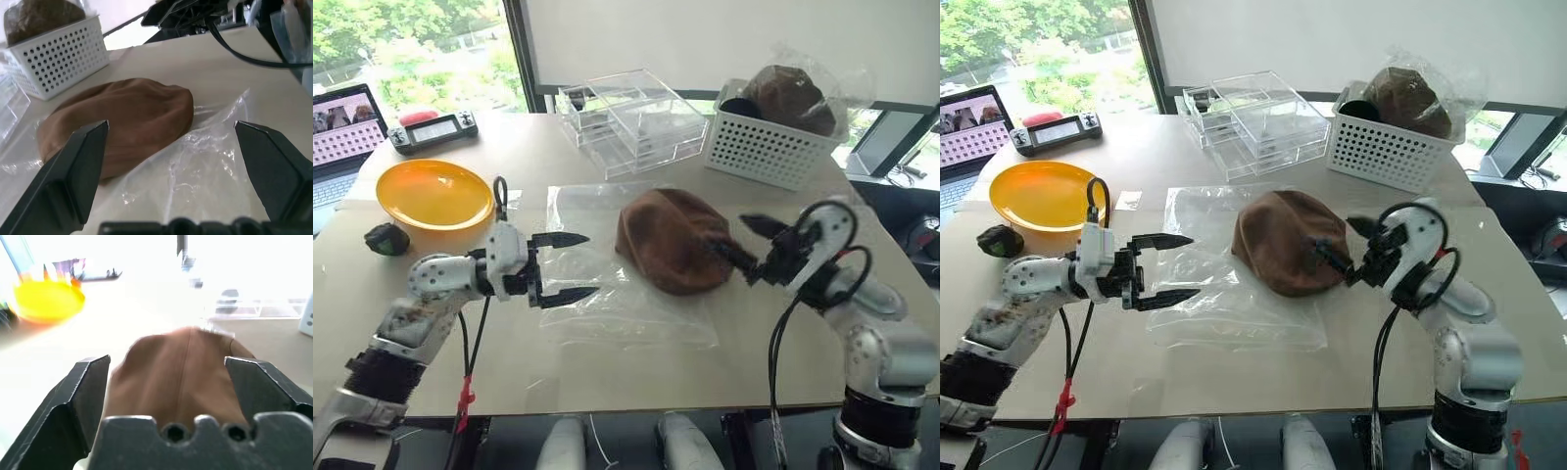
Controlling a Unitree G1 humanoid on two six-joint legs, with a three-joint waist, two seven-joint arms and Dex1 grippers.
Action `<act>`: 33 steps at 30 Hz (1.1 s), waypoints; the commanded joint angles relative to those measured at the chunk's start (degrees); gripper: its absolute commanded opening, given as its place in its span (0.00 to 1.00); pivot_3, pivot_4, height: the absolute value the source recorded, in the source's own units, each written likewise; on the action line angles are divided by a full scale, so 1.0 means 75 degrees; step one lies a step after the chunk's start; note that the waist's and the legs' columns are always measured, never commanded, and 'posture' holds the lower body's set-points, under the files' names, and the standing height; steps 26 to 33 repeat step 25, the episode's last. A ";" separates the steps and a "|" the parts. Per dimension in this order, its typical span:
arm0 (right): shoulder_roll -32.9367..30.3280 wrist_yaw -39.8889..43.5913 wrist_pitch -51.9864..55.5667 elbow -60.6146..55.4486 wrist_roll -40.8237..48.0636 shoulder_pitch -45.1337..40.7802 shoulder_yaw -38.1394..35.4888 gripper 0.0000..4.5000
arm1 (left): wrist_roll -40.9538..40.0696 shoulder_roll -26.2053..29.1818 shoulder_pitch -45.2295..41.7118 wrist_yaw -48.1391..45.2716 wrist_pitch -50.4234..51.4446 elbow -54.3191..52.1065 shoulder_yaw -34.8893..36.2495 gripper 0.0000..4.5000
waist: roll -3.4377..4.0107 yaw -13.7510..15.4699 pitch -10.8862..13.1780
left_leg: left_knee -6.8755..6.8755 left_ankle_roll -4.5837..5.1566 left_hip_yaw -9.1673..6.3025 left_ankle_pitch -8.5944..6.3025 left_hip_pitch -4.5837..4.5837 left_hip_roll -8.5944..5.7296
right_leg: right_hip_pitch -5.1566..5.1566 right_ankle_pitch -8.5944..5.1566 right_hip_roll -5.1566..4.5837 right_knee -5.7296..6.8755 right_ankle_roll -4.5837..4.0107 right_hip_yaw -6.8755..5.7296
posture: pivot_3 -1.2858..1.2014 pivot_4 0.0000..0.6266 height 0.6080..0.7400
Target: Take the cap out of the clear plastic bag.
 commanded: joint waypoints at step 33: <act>-0.0394 -0.2787 -0.4649 0.2928 -0.2546 0.1169 0.0540 1.00 | 0.4135 -0.4323 -0.0227 0.7644 -0.1249 0.3158 0.2805 0.98 | 0.0011 0.0118 0.0011 | 0.0007 -0.0001 0.0013 0.0002 0.0002 -0.0015 | -0.0003 0.0021 -0.0007 0.0000 -0.0017 0.0018 | 0.52 0.24 0.96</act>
